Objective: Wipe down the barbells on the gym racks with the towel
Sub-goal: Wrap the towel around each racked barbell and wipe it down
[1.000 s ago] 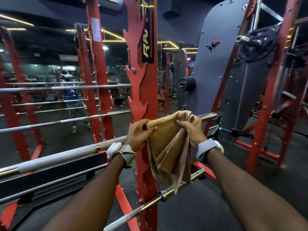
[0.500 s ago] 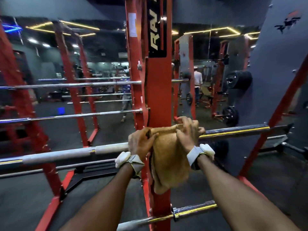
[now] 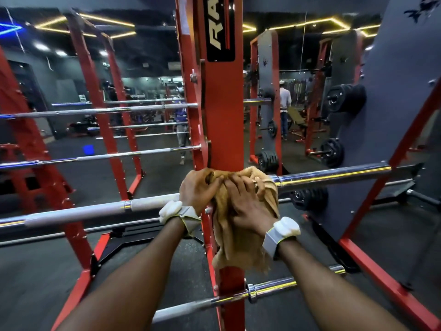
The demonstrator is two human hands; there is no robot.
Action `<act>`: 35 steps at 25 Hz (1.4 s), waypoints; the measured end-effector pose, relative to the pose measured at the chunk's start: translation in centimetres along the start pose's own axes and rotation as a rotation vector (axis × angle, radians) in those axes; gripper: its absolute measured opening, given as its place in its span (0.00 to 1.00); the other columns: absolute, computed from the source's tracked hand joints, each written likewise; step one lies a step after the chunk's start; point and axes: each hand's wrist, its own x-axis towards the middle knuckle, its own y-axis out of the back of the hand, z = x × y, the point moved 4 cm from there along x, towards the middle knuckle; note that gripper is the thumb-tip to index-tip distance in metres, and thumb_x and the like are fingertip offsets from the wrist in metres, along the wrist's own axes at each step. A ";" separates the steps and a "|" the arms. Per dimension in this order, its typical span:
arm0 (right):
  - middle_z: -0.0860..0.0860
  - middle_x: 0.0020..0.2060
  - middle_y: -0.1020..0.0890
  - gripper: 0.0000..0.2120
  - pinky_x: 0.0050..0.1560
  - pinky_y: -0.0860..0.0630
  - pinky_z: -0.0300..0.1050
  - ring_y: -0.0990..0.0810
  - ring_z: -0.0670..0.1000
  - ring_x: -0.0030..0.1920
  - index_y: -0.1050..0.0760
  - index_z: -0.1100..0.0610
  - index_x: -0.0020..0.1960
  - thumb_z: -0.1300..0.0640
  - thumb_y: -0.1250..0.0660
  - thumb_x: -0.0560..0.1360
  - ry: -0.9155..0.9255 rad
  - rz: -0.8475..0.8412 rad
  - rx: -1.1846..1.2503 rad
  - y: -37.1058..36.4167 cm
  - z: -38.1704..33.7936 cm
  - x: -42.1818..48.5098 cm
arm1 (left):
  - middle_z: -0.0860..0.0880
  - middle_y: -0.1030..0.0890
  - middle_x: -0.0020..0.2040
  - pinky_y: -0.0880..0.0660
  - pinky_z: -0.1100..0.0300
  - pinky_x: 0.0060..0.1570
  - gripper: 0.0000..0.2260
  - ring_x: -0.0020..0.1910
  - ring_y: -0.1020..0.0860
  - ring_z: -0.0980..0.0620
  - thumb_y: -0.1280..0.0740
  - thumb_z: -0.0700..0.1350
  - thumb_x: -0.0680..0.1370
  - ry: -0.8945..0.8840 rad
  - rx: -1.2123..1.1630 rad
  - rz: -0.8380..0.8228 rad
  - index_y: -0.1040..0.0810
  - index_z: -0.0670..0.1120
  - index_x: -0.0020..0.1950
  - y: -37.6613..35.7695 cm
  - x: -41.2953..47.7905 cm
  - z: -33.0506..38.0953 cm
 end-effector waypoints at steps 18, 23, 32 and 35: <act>0.55 0.68 0.29 0.42 0.73 0.47 0.62 0.30 0.61 0.67 0.37 0.53 0.70 0.52 0.30 0.56 -0.101 0.193 -0.066 0.5 1.5 -0.5 | 0.44 0.18 0.45 0.26 0.54 0.44 0.23 0.47 0.20 0.39 0.46 0.60 0.80 0.122 0.345 -0.412 0.21 0.45 0.43 0.6 0.5 -3.0; 0.54 0.67 0.30 0.43 0.73 0.48 0.63 0.32 0.60 0.67 0.38 0.52 0.70 0.50 0.29 0.57 0.031 0.204 -0.028 -0.2 -2.0 0.1 | 0.44 0.18 0.48 0.28 0.54 0.44 0.23 0.50 0.20 0.39 0.48 0.59 0.81 0.058 0.406 -0.385 0.22 0.46 0.43 0.3 0.6 -2.8; 0.54 0.70 0.31 0.43 0.74 0.49 0.64 0.34 0.58 0.71 0.36 0.54 0.73 0.53 0.31 0.59 0.005 0.145 -0.096 -0.5 -0.8 -0.1 | 0.43 0.18 0.52 0.29 0.52 0.47 0.24 0.53 0.21 0.39 0.50 0.61 0.82 0.063 0.425 -0.439 0.21 0.46 0.47 0.2 0.7 -2.9; 0.55 0.68 0.30 0.44 0.75 0.53 0.63 0.32 0.61 0.69 0.37 0.54 0.71 0.56 0.31 0.56 -0.155 0.178 -0.099 0.8 0.9 -0.8 | 0.44 0.18 0.48 0.31 0.54 0.42 0.22 0.48 0.20 0.39 0.48 0.58 0.81 0.045 0.416 -0.413 0.22 0.45 0.45 0.2 0.5 -2.6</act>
